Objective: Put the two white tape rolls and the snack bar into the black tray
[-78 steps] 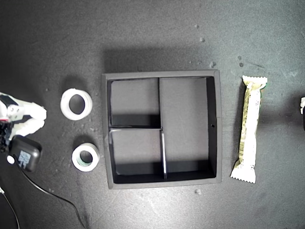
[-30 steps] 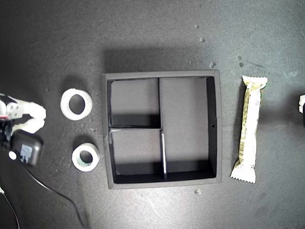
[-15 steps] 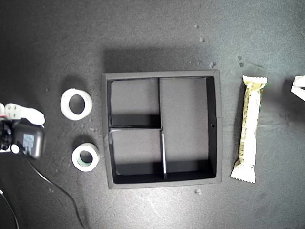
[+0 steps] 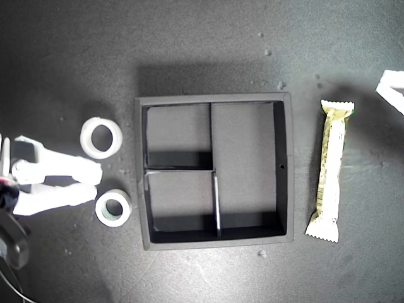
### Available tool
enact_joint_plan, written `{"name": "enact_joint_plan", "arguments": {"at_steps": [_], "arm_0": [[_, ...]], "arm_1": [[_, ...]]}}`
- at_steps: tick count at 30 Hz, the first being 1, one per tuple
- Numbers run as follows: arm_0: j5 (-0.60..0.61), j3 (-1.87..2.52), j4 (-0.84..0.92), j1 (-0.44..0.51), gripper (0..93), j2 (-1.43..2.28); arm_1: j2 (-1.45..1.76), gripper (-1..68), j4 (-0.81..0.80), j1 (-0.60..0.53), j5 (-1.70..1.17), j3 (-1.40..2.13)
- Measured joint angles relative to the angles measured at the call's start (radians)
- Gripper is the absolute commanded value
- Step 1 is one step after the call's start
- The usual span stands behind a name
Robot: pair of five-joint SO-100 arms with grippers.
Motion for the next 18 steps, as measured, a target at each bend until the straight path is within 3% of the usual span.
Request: {"name": "enact_joint_plan", "arguments": {"at_steps": [2, 9, 18], "arm_0": [[0.015, -0.009, 0.0, 0.002, 12.2, -0.026], [0.038, -0.066, 0.0, 0.002, 13.3, -0.183], [0.038, -0.308, 0.0, -0.048, 13.9, -0.686]], "arm_1": [[-0.003, 28.0, 0.015, -0.054, -0.129, -0.069], [-0.003, 27.0, 0.15, -0.233, -0.466, -0.258], [-0.167, 25.1, 0.215, -0.454, -0.724, -0.319]]}}
